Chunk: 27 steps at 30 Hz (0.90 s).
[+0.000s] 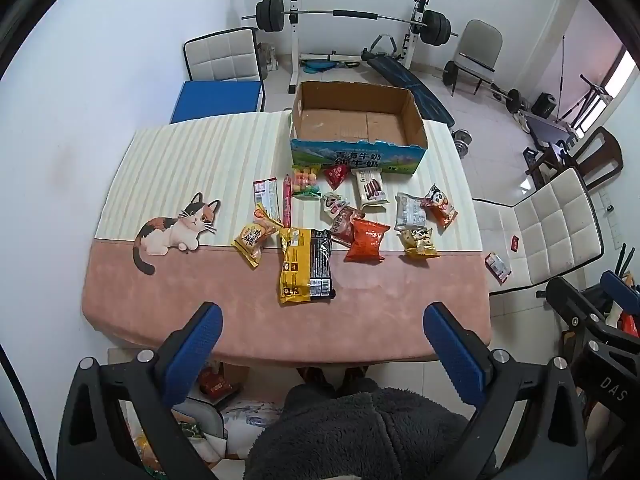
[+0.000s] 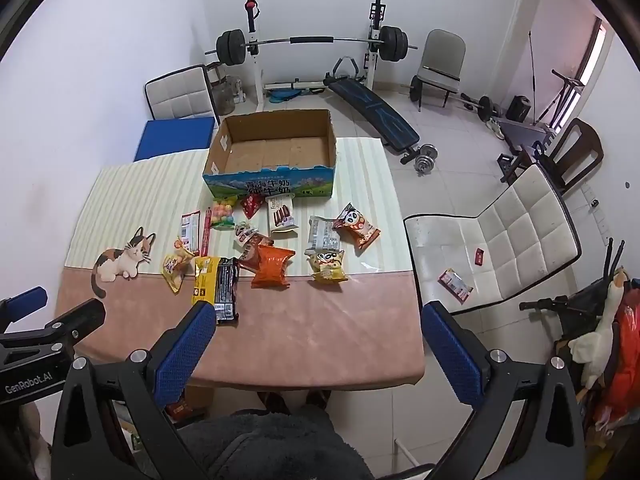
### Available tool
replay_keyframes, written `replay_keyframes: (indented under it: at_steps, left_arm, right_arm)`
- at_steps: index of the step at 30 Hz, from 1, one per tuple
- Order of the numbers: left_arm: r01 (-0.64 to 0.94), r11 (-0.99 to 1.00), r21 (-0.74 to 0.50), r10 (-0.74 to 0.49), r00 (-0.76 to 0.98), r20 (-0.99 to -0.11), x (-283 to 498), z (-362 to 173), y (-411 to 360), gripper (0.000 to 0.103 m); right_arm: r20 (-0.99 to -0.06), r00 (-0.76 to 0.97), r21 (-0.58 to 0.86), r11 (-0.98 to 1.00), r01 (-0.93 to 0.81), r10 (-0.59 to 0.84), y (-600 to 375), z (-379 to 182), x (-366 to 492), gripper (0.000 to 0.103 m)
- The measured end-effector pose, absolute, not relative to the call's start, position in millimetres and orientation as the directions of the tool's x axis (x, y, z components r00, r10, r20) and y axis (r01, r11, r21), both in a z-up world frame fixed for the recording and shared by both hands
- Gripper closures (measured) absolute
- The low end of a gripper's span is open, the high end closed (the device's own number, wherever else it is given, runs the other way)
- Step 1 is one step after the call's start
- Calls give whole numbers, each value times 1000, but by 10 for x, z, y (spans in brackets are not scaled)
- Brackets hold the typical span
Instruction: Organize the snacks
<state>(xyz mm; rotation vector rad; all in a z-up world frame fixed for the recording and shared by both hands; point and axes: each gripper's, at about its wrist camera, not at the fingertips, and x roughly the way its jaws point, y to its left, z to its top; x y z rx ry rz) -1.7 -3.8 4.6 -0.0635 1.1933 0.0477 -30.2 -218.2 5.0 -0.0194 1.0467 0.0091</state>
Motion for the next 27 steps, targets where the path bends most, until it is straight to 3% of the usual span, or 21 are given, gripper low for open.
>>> replay_keyframes:
  at_steps: [27]
  left_arm:
    - [-68, 997, -29, -1, 379, -925, 5, 152, -31, 0]
  right_arm:
    - [-861, 509, -14, 1000, -21, -1, -2166, 112, -307, 0]
